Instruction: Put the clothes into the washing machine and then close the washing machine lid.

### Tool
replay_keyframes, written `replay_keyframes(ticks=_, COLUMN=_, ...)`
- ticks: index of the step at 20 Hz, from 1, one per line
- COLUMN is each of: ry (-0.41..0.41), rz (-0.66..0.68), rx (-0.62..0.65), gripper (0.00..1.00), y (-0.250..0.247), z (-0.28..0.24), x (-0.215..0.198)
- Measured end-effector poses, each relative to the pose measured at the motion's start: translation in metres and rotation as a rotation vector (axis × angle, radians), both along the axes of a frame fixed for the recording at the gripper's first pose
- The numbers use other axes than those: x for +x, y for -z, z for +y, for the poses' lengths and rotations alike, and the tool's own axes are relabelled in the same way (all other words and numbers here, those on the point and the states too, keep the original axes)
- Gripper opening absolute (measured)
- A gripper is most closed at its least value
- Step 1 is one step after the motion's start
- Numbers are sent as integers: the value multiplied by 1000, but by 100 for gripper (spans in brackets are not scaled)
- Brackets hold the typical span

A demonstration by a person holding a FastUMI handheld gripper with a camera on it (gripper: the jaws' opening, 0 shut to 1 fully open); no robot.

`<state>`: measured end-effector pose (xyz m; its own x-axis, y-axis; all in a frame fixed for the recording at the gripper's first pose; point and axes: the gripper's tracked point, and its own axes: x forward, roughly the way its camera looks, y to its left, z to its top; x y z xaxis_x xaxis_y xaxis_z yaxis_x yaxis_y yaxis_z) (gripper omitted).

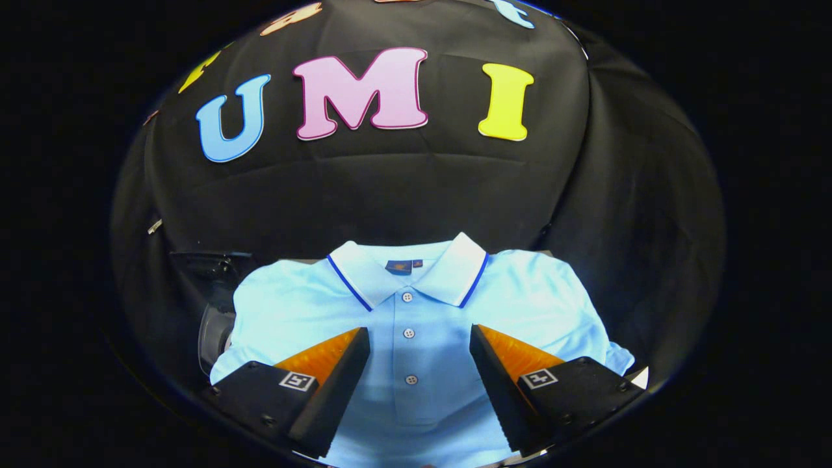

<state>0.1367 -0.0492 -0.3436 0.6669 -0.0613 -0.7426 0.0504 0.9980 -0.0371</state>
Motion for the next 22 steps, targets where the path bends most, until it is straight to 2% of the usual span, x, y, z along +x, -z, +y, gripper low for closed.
replay_keyframes(ticks=5, ry=-5, rz=110, rx=1, gripper=99, y=18, z=2, x=-9)
replay_keyframes(ticks=12, ry=19, rz=171, rx=15, gripper=99, y=20, z=4, x=-8)
replay_keyframes(ticks=14, ry=-1, rz=202, rx=17, gripper=98, y=21, z=5, x=-10)
replay_keyframes(ticks=15, ry=5, rz=205, rx=17, gripper=85, y=21, z=6, x=-9)
replay_keyframes(ticks=17, ry=-7, rz=212, rx=14, gripper=66, y=22, z=10, x=-10)
replay_keyframes(ticks=18, ry=-5, rz=220, rx=11, gripper=62, y=22, z=11, x=-10)
replay_keyframes(ticks=19, ry=-8, rz=230, rx=4, gripper=51, y=22, z=10, x=-10)
replay_keyframes(ticks=22, ry=-32, rz=289, rx=5, gripper=51, y=23, z=13, x=-14)
